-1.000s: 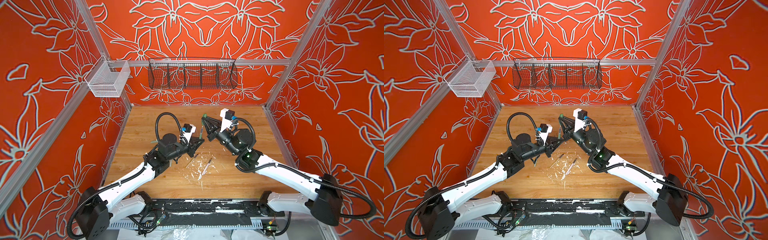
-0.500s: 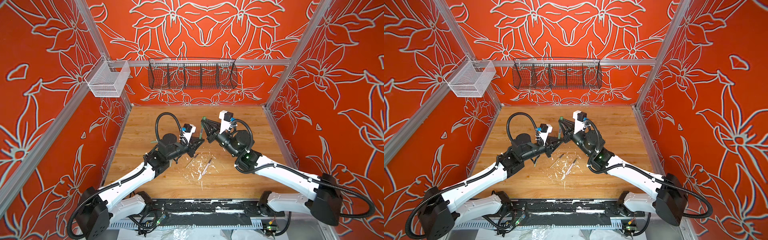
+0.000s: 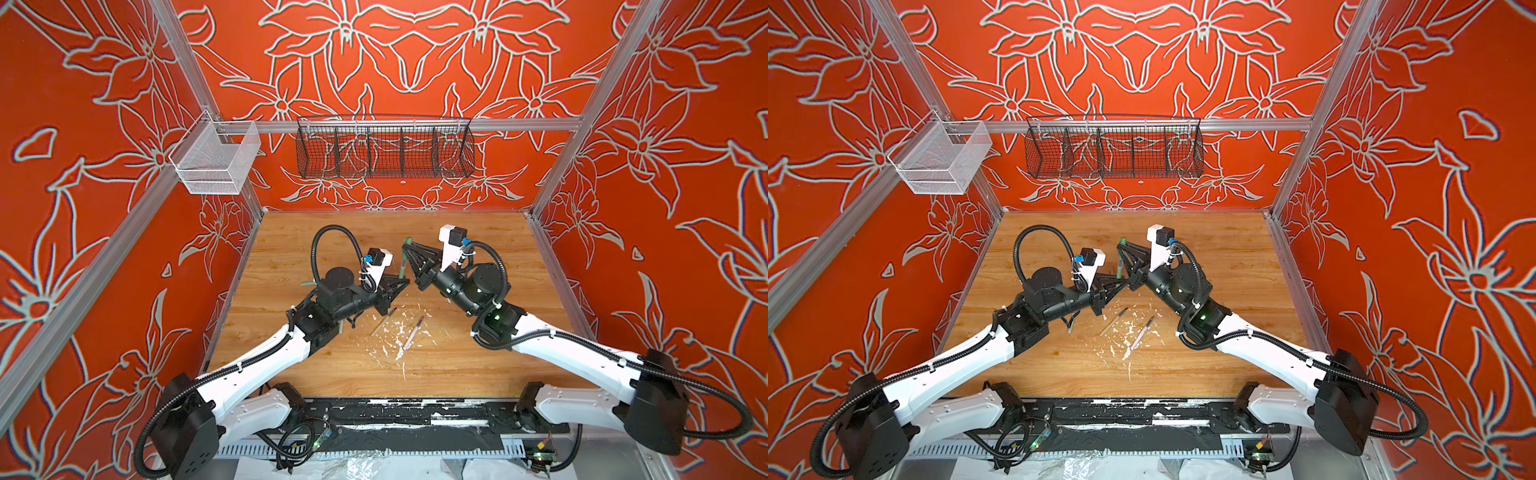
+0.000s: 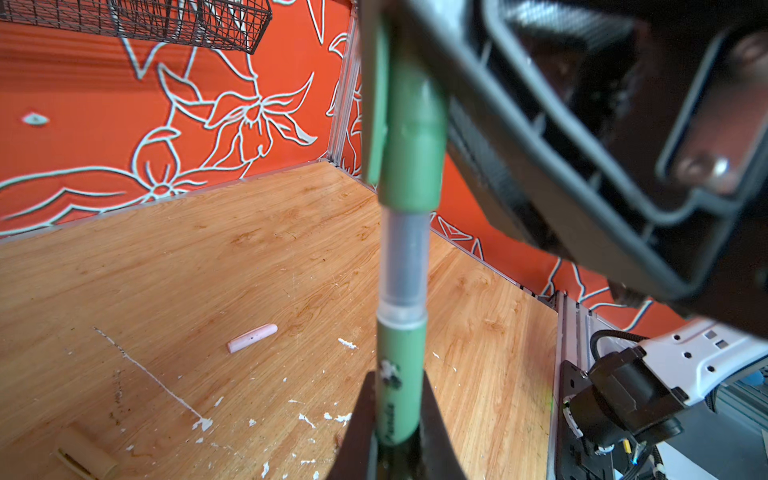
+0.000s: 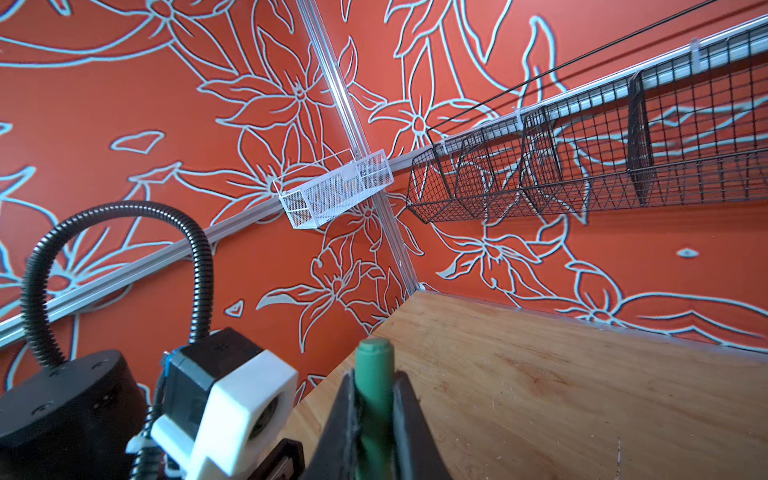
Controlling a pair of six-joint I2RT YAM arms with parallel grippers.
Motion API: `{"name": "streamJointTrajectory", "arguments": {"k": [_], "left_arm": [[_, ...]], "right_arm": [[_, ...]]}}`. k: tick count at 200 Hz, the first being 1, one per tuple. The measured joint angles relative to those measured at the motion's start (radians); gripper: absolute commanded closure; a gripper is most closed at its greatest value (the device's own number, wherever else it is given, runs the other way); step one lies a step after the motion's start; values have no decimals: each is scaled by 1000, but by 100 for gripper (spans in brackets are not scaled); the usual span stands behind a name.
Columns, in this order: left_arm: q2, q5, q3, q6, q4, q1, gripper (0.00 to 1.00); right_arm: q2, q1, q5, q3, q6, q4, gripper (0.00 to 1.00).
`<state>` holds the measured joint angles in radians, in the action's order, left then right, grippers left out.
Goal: Insert the pens into the pen caps
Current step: 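Carry the cap with the right gripper over the pen tip in the left gripper, then press the cap down onto the pen tip with the right gripper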
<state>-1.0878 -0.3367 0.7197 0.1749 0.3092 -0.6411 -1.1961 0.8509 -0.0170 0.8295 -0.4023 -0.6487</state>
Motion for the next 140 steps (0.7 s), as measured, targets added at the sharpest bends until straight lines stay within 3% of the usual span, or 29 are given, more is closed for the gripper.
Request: {"name": "streamJointTrajectory", "arguments": {"k": [56,111,140], "left_arm": [[0,2,0,0,1,0,100],[0,22,0,-16,0,0,100],[0,37,0,-25,0,0,100]], "right_arm": [[5,2,-15,-7,-7,21,92],[28,3,-26,-8,-20,81,67],[89,3,-26,-8,-20,149,65]]}}
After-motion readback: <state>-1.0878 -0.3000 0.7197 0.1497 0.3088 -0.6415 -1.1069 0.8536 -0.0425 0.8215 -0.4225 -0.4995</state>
